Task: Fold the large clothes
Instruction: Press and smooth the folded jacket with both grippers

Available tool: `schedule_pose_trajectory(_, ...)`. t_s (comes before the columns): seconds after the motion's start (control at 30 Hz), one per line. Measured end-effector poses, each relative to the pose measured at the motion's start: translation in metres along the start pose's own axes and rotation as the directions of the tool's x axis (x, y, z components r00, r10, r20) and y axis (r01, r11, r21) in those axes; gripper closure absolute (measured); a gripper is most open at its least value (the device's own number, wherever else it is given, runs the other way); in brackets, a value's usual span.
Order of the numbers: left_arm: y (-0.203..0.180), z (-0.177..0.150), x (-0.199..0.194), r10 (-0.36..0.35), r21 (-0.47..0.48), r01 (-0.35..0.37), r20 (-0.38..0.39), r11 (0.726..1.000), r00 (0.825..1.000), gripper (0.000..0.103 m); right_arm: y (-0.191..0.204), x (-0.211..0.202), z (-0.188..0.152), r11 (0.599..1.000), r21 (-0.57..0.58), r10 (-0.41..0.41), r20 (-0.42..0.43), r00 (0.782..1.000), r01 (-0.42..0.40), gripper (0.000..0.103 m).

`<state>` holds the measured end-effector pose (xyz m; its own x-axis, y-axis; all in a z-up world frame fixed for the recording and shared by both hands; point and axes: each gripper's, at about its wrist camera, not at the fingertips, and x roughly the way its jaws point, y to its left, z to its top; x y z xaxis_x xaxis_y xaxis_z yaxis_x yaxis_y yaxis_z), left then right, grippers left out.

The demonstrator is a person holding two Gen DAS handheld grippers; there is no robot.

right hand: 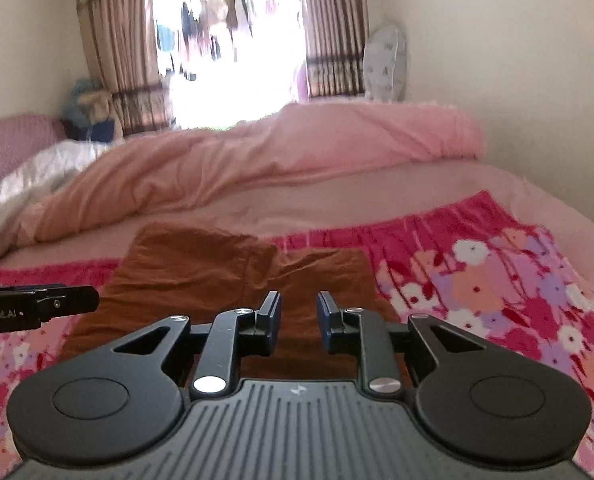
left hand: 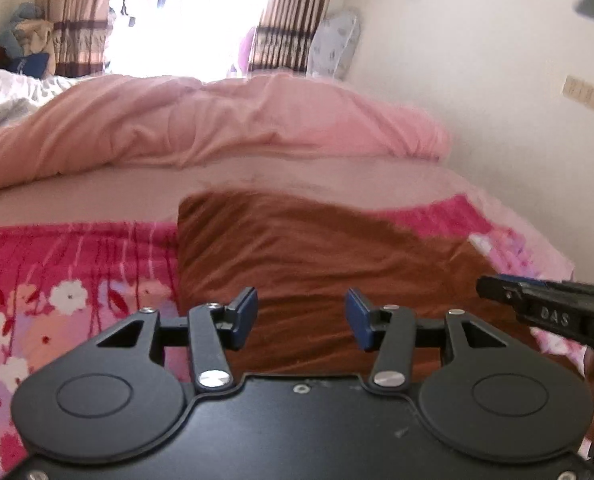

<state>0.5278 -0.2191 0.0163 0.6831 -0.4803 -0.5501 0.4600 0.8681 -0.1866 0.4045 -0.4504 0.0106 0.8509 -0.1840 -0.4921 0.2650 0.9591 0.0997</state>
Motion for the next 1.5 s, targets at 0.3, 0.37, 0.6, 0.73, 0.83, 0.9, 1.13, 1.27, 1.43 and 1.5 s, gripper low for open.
schedule_pose_trajectory(0.3,0.002,-0.023,0.026,-0.001,-0.027,0.000,-0.024,1.000,1.000,0.050,-0.014,0.045,-0.018,0.998,0.046,-0.033,-0.136,0.990,0.039,0.079)
schedule_pose_trajectory(0.37,0.001,-0.020,0.017,0.004,-0.037,-0.004,-0.007,0.999,1.000,0.052,-0.015,0.039,-0.017,0.998,0.049,-0.027,-0.119,0.993,0.033,0.079)
schedule_pose_trajectory(0.6,0.000,-0.037,-0.072,-0.067,-0.039,0.072,0.109,0.997,0.992,0.053,-0.017,-0.048,-0.021,0.997,0.054,0.049,0.028,0.998,-0.050,0.078)
schedule_pose_trajectory(0.73,-0.007,-0.068,-0.102,-0.106,-0.046,0.111,0.107,0.993,0.989,0.053,-0.015,-0.086,-0.044,0.997,0.028,0.074,0.051,0.996,-0.076,0.078)
schedule_pose_trajectory(0.83,-0.013,-0.088,-0.109,-0.139,-0.050,0.144,0.087,0.988,0.986,0.053,-0.017,-0.093,-0.060,0.998,0.031,0.049,0.046,0.998,-0.051,0.078)
schedule_pose_trajectory(0.9,-0.018,-0.100,-0.106,-0.145,-0.040,0.148,0.057,0.988,0.988,0.053,-0.020,-0.089,-0.069,0.999,0.031,0.039,0.020,0.999,-0.040,0.078)
schedule_pose_trajectory(1.13,-0.019,-0.125,-0.089,-0.141,-0.045,0.142,0.031,0.989,0.990,0.053,-0.026,-0.074,-0.096,0.999,0.041,-0.014,-0.024,1.000,0.014,0.080)
schedule_pose_trajectory(1.27,-0.017,-0.121,-0.089,-0.150,-0.035,0.151,0.022,0.988,0.988,0.052,-0.026,-0.071,-0.104,0.999,0.044,-0.016,-0.016,1.000,0.017,0.080)
schedule_pose_trajectory(1.43,0.001,-0.105,-0.107,-0.181,0.015,0.180,0.057,0.984,0.982,0.041,-0.032,-0.081,-0.094,0.998,0.037,0.047,-0.014,0.999,-0.047,0.071)
schedule_pose_trajectory(1.5,0.021,-0.098,-0.114,-0.145,-0.008,0.146,0.101,0.989,0.984,0.036,-0.047,-0.090,-0.080,0.987,0.089,0.135,0.015,0.991,-0.135,0.054)
